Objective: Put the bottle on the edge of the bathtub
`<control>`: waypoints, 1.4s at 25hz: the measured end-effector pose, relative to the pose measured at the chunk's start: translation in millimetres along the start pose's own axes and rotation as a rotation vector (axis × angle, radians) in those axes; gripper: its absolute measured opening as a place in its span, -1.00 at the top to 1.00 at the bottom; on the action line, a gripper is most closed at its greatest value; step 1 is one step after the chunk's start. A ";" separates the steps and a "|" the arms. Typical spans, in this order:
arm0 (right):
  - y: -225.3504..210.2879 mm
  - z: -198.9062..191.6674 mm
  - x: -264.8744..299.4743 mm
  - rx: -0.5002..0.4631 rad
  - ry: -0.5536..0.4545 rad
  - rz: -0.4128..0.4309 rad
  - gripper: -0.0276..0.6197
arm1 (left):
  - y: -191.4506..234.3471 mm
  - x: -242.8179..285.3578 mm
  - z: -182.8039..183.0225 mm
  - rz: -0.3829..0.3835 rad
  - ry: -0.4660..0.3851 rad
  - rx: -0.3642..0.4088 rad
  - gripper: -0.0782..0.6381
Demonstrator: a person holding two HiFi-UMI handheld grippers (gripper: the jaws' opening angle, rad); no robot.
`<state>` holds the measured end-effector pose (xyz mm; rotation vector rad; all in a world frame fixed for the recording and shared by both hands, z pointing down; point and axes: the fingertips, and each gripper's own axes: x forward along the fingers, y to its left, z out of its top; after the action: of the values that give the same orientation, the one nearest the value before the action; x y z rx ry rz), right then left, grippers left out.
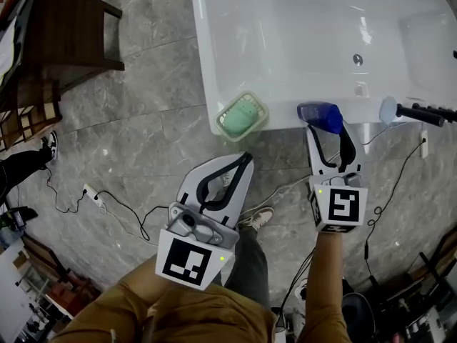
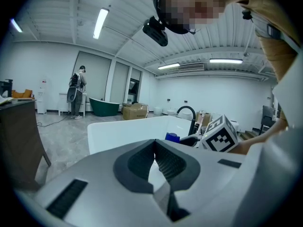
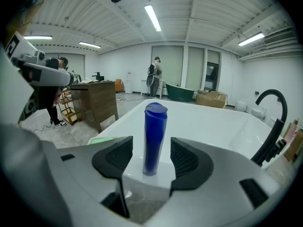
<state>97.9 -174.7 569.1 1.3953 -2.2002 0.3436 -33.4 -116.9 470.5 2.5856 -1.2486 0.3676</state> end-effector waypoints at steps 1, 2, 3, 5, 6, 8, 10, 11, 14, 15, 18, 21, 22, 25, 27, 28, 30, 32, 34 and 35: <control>0.2 0.7 -3.4 0.000 0.000 0.001 0.18 | -1.1 -2.0 2.7 0.001 -0.003 0.005 0.76; 0.5 1.5 -6.9 -0.001 0.000 0.002 0.18 | -1.9 -4.3 5.3 0.004 -0.006 0.008 0.76; 1.0 2.2 -10.4 -0.001 0.001 0.001 0.18 | -2.4 -6.7 7.9 0.008 -0.009 0.009 0.76; 1.4 3.2 -17.0 -0.006 0.005 -0.002 0.18 | -3.9 -11.0 12.9 0.012 -0.014 0.012 0.76; 1.3 3.5 -20.3 -0.008 0.008 -0.003 0.18 | -5.2 -12.9 15.5 0.012 -0.017 0.014 0.76; 1.1 4.3 -26.6 -0.007 0.017 0.000 0.18 | -7.8 -16.4 21.0 0.011 -0.022 0.022 0.76; 2.3 6.4 -32.3 -0.004 0.023 0.014 0.19 | -9.3 -19.8 26.4 0.012 -0.025 0.031 0.76; 3.5 8.1 -35.3 -0.004 0.023 0.022 0.21 | -9.8 -21.6 28.9 0.015 -0.028 0.032 0.76; 6.0 14.9 -44.3 -0.023 0.019 0.030 0.47 | -11.5 -26.6 36.0 0.024 -0.038 0.031 0.76; 6.2 17.6 -47.4 -0.027 0.017 0.029 0.53 | -12.4 -28.2 38.4 0.024 -0.040 0.034 0.76; 5.5 25.2 -58.0 -0.031 0.012 0.025 0.70 | -15.7 -33.0 46.4 0.026 -0.048 0.043 0.76; 0.8 31.0 -65.7 -0.037 0.015 0.011 0.83 | -17.2 -37.2 56.1 0.034 -0.064 0.053 0.76; -0.7 32.4 -67.9 -0.038 0.019 0.004 0.87 | -17.4 -39.0 58.9 0.036 -0.066 0.058 0.76; -5.8 37.0 -75.8 -0.034 0.029 -0.012 0.90 | -20.2 -45.8 67.3 0.038 -0.065 0.068 0.76; -12.9 42.3 -83.6 -0.020 0.026 -0.024 0.90 | -25.1 -50.3 76.2 0.037 -0.069 0.083 0.76; -17.2 45.5 -88.6 -0.011 0.021 -0.032 0.90 | -27.9 -52.3 80.7 0.036 -0.071 0.090 0.76; -24.8 52.8 -99.3 0.005 0.009 -0.048 0.90 | -32.9 -55.5 88.6 0.035 -0.077 0.099 0.76; -30.6 60.5 -109.2 0.014 -0.003 -0.059 0.90 | -38.2 -56.9 96.8 0.032 -0.086 0.110 0.76; -33.0 67.9 -119.6 0.017 -0.015 -0.065 0.90 | -45.1 -58.4 107.1 0.025 -0.102 0.120 0.76; -32.9 71.2 -125.2 0.017 -0.021 -0.067 0.90 | -48.8 -59.9 112.9 0.022 -0.112 0.125 0.76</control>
<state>150.4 -126.2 439.7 1.4840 -2.1663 0.3260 -17.6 -80.7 339.6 2.7334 -1.3323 0.3190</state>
